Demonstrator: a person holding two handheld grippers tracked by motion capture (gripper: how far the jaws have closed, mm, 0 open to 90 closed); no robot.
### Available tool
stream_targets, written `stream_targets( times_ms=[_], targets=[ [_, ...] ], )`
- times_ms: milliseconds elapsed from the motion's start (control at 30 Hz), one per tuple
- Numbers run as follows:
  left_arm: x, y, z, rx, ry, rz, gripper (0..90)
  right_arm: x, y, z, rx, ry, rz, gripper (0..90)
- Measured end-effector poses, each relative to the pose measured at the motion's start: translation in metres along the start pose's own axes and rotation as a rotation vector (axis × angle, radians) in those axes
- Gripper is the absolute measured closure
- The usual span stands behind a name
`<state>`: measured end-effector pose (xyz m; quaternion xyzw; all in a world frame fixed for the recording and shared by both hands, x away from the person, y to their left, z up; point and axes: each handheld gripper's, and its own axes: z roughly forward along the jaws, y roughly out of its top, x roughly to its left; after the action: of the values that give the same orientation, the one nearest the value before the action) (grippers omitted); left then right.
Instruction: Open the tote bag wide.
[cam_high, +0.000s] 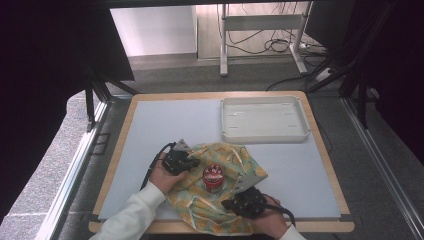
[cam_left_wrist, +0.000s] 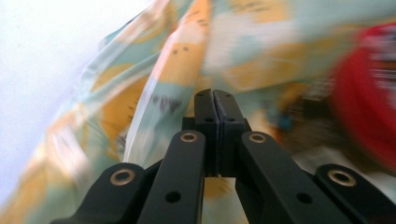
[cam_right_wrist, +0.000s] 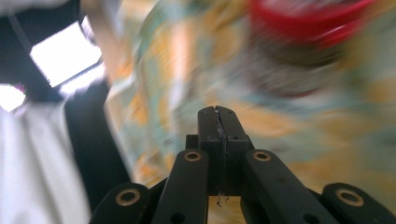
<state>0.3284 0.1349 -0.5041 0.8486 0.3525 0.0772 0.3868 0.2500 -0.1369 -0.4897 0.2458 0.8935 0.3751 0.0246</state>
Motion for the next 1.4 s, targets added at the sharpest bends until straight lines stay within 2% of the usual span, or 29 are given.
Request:
stream_targets(
  times_ms=[33, 133, 233, 300, 400, 500, 600, 733, 800, 833, 867, 967, 1000, 1200, 1400],
  targets=[
    [-0.003, -0.002, -0.006, 0.0, -0.011, 0.015, 89.5, -0.005, 0.003, -0.007, -0.024, -0.02, 0.011, 88.9],
    [-0.015, -0.008, -0.016, -0.009, -0.046, 0.023, 89.5, -0.023, 0.014, -0.022, -0.076, -0.069, 0.036, 88.9],
    [-0.025, -0.016, -0.022, 0.008, -0.079, 0.033, 89.3, -0.037, 0.027, -0.022, -0.066, -0.107, 0.042, 88.9],
    [-0.03, -0.02, -0.023, 0.02, -0.105, 0.034, 89.4, -0.044, 0.035, -0.015, -0.045, -0.143, 0.021, 88.9],
    [-0.034, -0.025, -0.021, 0.042, -0.135, 0.034, 89.7, -0.056, 0.046, 0.005, 0.007, -0.151, 0.015, 88.9],
    [-0.039, -0.031, -0.018, 0.074, -0.151, 0.053, 90.0, -0.067, 0.052, 0.024, 0.05, -0.131, 0.026, 88.9],
    [-0.044, -0.037, -0.014, 0.103, -0.168, 0.067, 90.0, -0.072, 0.055, 0.04, 0.083, -0.119, 0.023, 89.0],
    [-0.047, -0.043, -0.013, 0.128, -0.209, 0.081, 90.0, -0.079, 0.056, 0.055, 0.129, -0.15, 0.011, 88.9],
    [-0.048, -0.047, -0.012, 0.14, -0.245, 0.082, 90.0, -0.088, 0.057, 0.058, 0.133, -0.162, 0.035, 88.9],
    [-0.049, -0.049, -0.011, 0.149, -0.256, 0.082, 90.0, -0.098, 0.058, 0.061, 0.138, -0.176, 0.065, 88.9],
    [-0.049, -0.05, -0.011, 0.164, -0.263, 0.095, 90.0, -0.098, 0.058, 0.061, 0.138, -0.176, 0.065, 88.9],
    [-0.048, -0.055, -0.011, 0.177, -0.283, 0.091, 90.0, -0.11, 0.059, 0.067, 0.146, -0.193, 0.096, 89.0],
    [-0.048, -0.056, -0.011, 0.171, -0.29, 0.075, 90.0, -0.116, 0.06, 0.071, 0.136, -0.195, 0.111, 89.0],
    [-0.047, -0.059, -0.008, 0.184, -0.293, 0.067, 90.0, -0.126, 0.063, 0.074, 0.106, -0.213, 0.148, 89.0],
    [-0.046, -0.059, -0.008, 0.178, -0.292, 0.062, 90.0, -0.128, 0.062, 0.074, 0.092, -0.215, 0.151, 89.0]
  ],
)
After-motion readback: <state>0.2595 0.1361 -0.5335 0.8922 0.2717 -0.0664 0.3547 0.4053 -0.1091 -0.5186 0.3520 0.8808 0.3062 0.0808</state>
